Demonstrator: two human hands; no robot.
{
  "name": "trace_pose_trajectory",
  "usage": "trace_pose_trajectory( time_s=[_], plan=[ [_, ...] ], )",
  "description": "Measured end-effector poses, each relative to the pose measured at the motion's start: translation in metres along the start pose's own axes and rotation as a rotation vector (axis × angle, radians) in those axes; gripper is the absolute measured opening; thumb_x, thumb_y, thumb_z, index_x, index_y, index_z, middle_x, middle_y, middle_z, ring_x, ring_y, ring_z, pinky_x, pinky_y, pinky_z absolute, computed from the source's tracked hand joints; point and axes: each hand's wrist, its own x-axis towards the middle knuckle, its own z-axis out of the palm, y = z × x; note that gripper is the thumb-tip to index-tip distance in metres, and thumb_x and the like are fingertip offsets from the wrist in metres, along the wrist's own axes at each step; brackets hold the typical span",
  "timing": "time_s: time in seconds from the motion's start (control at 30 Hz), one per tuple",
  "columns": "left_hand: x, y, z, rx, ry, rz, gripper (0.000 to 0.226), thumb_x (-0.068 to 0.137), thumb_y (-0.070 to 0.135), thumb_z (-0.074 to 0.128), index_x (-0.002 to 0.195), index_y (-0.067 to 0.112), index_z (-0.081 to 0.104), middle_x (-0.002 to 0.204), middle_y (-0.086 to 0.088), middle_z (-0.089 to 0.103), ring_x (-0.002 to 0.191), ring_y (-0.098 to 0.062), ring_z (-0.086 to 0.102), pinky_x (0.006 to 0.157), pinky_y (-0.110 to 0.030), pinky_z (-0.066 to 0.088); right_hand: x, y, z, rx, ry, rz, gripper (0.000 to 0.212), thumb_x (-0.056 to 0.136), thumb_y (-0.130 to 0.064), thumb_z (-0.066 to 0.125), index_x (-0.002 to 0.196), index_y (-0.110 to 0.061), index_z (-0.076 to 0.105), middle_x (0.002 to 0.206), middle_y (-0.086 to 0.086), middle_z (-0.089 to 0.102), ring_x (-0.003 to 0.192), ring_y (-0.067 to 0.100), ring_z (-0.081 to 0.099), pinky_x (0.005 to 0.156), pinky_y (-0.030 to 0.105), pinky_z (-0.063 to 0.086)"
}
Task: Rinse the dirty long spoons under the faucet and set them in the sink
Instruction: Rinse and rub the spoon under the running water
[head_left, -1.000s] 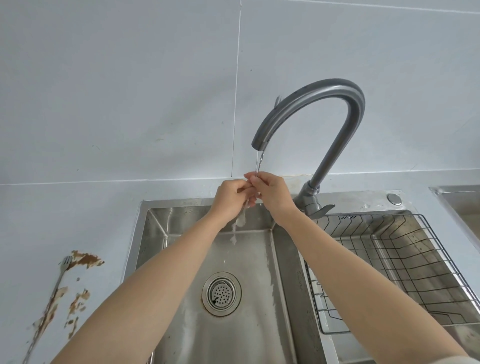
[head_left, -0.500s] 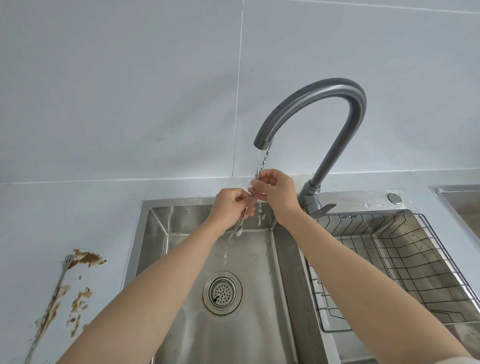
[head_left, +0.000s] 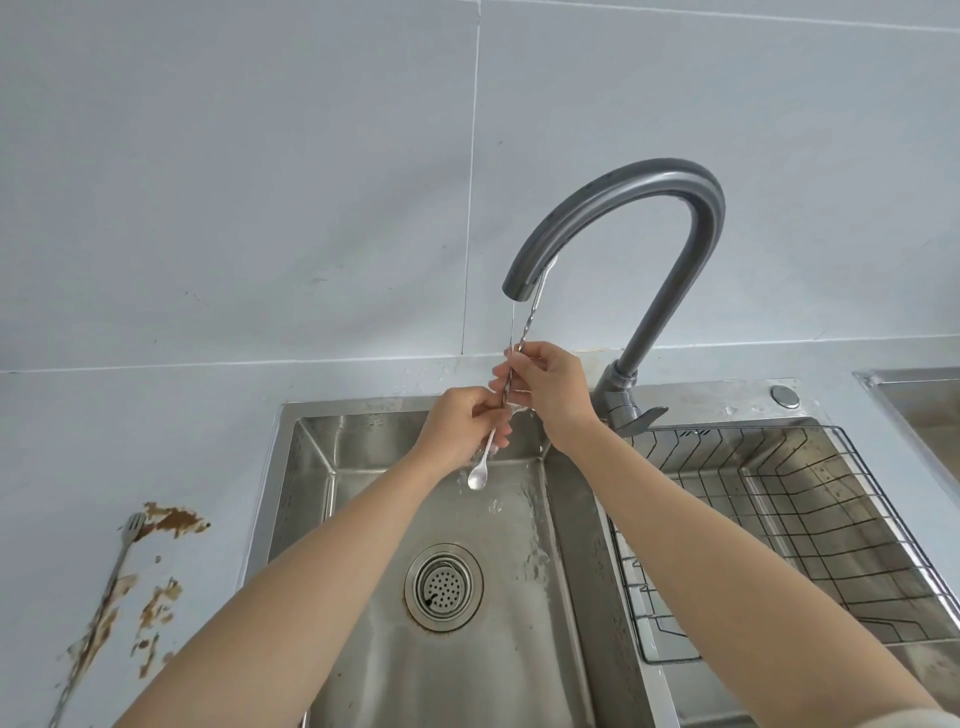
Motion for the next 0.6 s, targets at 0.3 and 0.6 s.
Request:
trace_pose_trajectory(
  time_s=[0.3,0.6],
  plan=[
    [-0.017,-0.012,-0.013,-0.002,0.071,-0.030,0.029,0.083,-0.003,0.064,0.061,0.013,0.053,0.059,-0.005,0.059,0.039,-0.003,0.058,0.036,-0.007,0.041,-0.002,0.001,0.011,0.058,-0.015,0.011,0.014,0.087,0.007,0.055,0.095,-0.005,0.054,0.073,0.009,0.061,0.046,0.003,0.064,0.054,0.019,0.056],
    [-0.021,-0.022,-0.020,0.104,0.062,0.018,0.028,0.091,0.004,0.053,0.068,0.018,0.060,0.061,0.002,0.062,0.041,0.005,0.060,0.047,-0.008,0.050,-0.004,-0.003,0.014,0.072,-0.020,0.001,0.016,0.090,-0.001,0.053,0.081,-0.014,0.052,0.071,0.007,0.061,0.045,0.006,0.063,0.050,0.020,0.055]
  ],
)
